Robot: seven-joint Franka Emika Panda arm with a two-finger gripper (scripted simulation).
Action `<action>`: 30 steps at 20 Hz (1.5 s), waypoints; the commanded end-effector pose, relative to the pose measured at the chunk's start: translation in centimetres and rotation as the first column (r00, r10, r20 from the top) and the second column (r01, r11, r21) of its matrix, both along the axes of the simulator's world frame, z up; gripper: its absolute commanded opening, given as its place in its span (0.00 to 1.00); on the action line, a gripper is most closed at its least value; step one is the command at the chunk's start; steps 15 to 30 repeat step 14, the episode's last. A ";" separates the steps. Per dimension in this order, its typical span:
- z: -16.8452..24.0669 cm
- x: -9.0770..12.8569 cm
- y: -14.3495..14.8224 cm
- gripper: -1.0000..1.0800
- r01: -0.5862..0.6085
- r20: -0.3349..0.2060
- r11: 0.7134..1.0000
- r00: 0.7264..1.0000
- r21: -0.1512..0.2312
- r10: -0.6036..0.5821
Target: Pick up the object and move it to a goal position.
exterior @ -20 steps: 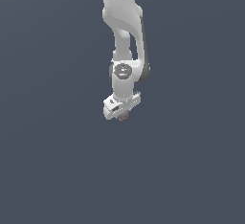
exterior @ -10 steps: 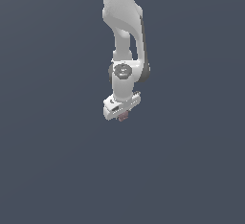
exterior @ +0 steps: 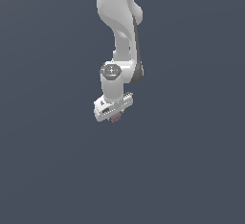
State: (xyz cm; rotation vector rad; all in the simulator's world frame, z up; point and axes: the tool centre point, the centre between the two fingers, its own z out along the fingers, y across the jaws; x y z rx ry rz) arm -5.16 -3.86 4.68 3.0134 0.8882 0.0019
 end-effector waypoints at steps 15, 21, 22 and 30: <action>1.4 2.7 -7.7 0.00 0.001 -0.001 1.000 1.000 0.000 -0.001; 1.4 2.7 -7.7 0.00 0.001 -0.001 1.000 1.000 0.000 -0.001; 1.4 2.7 -7.7 0.00 0.001 -0.001 1.000 1.000 0.000 -0.001; 1.4 2.7 -7.7 0.00 0.001 -0.001 1.000 1.000 0.000 -0.001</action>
